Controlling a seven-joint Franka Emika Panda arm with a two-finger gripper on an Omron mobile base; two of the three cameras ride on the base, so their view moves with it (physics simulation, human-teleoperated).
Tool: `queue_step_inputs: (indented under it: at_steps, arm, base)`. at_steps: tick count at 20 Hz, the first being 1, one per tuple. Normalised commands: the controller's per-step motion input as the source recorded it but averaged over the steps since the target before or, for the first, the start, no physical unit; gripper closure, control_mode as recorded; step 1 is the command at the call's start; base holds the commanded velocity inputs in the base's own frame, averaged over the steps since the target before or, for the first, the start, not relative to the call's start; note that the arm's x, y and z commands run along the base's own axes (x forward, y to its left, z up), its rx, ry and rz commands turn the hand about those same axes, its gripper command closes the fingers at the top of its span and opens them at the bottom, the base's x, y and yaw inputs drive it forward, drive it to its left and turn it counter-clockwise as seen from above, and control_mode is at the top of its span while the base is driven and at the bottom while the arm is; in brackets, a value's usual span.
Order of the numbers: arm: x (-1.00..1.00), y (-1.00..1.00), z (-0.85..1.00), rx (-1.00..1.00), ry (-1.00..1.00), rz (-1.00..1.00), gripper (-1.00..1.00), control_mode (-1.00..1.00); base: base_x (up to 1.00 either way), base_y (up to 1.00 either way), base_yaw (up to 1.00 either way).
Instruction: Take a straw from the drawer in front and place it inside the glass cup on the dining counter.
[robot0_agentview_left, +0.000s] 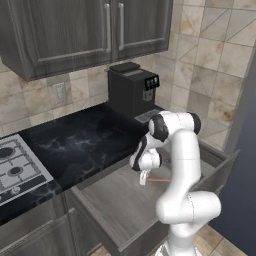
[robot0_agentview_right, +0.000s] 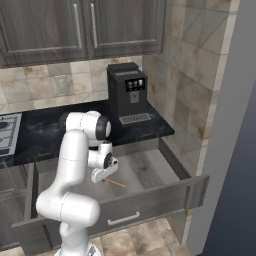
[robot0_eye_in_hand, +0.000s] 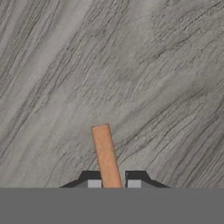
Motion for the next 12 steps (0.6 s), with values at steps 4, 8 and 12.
queue_step_inputs:
  at_steps: [4,8,12]
  arm:
    - [-0.05,-0.03,0.62,0.0,0.03,-0.08,1.0,-1.0]
    - [-0.12,-0.05,1.0,0.0,0.0,-0.1,1.0,-1.0]
    - [-0.46,-0.33,1.0,0.0,0.07,-0.1,1.0,-1.0]
  base:
    - [0.0,0.0,0.0]
    - [0.0,0.0,0.0]
    - [0.0,0.0,0.0]
